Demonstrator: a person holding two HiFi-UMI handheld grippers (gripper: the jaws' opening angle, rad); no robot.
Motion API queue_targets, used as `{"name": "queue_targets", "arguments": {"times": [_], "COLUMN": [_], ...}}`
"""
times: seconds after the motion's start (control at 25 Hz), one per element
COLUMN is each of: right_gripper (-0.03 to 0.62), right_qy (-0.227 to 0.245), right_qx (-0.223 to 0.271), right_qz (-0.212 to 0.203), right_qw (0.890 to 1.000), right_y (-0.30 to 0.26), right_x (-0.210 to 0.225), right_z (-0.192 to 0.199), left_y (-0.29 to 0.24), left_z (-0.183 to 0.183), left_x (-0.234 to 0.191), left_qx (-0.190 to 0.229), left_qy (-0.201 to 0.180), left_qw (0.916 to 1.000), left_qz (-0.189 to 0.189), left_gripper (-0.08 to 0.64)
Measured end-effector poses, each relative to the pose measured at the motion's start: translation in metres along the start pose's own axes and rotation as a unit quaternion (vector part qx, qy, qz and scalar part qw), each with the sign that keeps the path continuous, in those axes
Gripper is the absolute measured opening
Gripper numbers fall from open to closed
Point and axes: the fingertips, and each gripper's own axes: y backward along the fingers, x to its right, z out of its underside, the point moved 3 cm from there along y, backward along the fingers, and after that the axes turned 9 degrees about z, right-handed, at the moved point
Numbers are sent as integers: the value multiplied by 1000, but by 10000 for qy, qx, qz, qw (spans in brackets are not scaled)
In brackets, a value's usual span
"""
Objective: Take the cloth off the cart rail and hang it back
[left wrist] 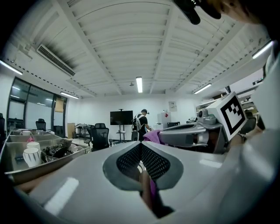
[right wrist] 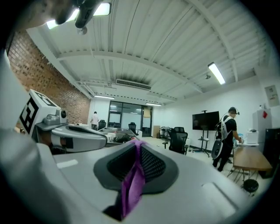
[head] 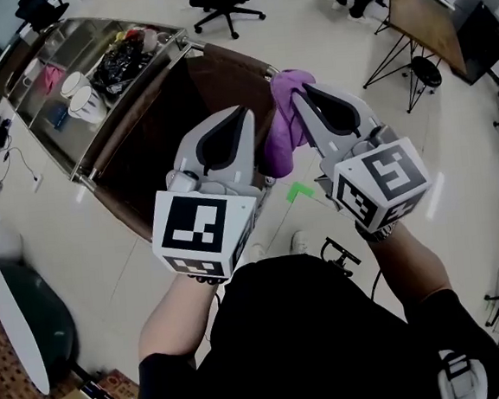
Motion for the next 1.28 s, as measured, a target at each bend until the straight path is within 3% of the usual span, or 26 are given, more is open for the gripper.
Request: {"name": "queue_targets", "arguments": {"times": [0.36, 0.72, 1.0, 1.12, 1.28], "right_gripper": [37, 37, 69, 139, 147], "right_qy": [53, 211, 557, 586, 438], "right_qx": [-336, -1068, -1757, -1803, -1681], "right_qz": [-749, -1157, -1215, -1234, -1302], "right_qw": [9966, 9873, 9753, 9741, 9762], "right_y": [-51, -104, -130, -132, -126], "right_x": [29, 30, 27, 30, 37], "right_z": [16, 77, 116, 120, 110], "left_y": [-24, -23, -27, -31, -37], "left_z": [-1, -3, 3, 5, 3], "left_x": [-9, -20, -31, -33, -31], "left_qx": [-153, -173, -247, -256, -257], "left_qy": [46, -11, 14, 19, 0], "left_qw": [9970, 9912, 9890, 9889, 9891], "left_qz": [-759, -1311, -1462, -1465, -1448], "left_gripper": [-12, -12, -12, -12, -12]}}
